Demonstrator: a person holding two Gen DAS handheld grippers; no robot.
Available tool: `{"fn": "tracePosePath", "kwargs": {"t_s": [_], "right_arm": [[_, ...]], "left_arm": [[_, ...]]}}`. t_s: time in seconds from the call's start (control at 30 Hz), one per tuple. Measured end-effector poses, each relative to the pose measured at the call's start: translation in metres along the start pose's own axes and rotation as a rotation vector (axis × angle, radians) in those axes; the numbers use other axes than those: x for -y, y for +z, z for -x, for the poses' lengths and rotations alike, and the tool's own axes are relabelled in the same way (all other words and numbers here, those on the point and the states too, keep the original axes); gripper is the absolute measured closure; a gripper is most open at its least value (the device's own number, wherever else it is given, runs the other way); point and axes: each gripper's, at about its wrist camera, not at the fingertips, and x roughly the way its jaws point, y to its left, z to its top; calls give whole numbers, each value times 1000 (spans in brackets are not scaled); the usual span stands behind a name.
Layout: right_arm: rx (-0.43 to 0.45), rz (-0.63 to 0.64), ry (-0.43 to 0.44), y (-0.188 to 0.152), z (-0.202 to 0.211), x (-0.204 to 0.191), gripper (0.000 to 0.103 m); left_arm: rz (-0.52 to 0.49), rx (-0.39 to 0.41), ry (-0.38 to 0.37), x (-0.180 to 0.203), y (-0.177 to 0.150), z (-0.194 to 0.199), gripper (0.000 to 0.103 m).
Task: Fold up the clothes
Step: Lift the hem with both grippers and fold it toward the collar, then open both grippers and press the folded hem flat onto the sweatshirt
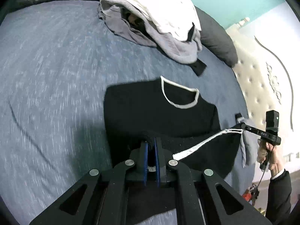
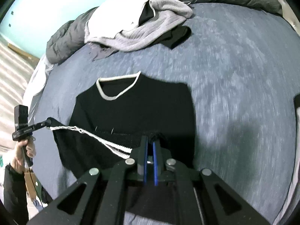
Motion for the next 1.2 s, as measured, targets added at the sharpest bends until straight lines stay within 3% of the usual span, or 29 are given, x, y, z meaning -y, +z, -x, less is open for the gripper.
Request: {"fn": "tracePosePath", "kwargs": {"t_s": [0.33, 0.5, 0.53, 0.57, 0.63, 0.67, 0.7, 0.73, 0.77, 0.83, 0.97, 1.2], "right_arm": [[107, -63, -19, 60, -30, 22, 99], [195, -97, -22, 71, -47, 27, 99], [222, -104, -28, 71, -49, 28, 99], [254, -110, -41, 71, -51, 28, 99], [312, -122, -70, 69, -53, 29, 89], [337, -123, -78, 67, -51, 30, 83], [364, -119, -79, 65, -48, 30, 65], [391, -115, -79, 63, -44, 31, 56], [403, -105, -70, 60, -42, 31, 55], [354, -73, -43, 53, -45, 30, 55], [260, -47, -43, 34, -57, 35, 54], [239, -79, -45, 16, -66, 49, 50]], "left_arm": [[23, 64, 33, -18, 59, -32, 96], [42, 122, 62, -26, 62, -42, 93], [40, 133, 72, -27, 59, -42, 89], [37, 144, 82, -27, 57, -42, 64], [33, 165, 103, -29, 52, -42, 43], [30, 176, 113, -29, 49, -41, 43], [28, 187, 123, -30, 46, -41, 43], [25, 197, 133, -31, 44, -41, 43], [23, 208, 144, -32, 41, -41, 43], [18, 230, 164, -33, 36, -41, 43], [-31, 177, 154, -28, 12, -49, 43], [-36, 167, 182, -32, -3, -62, 43]]}}
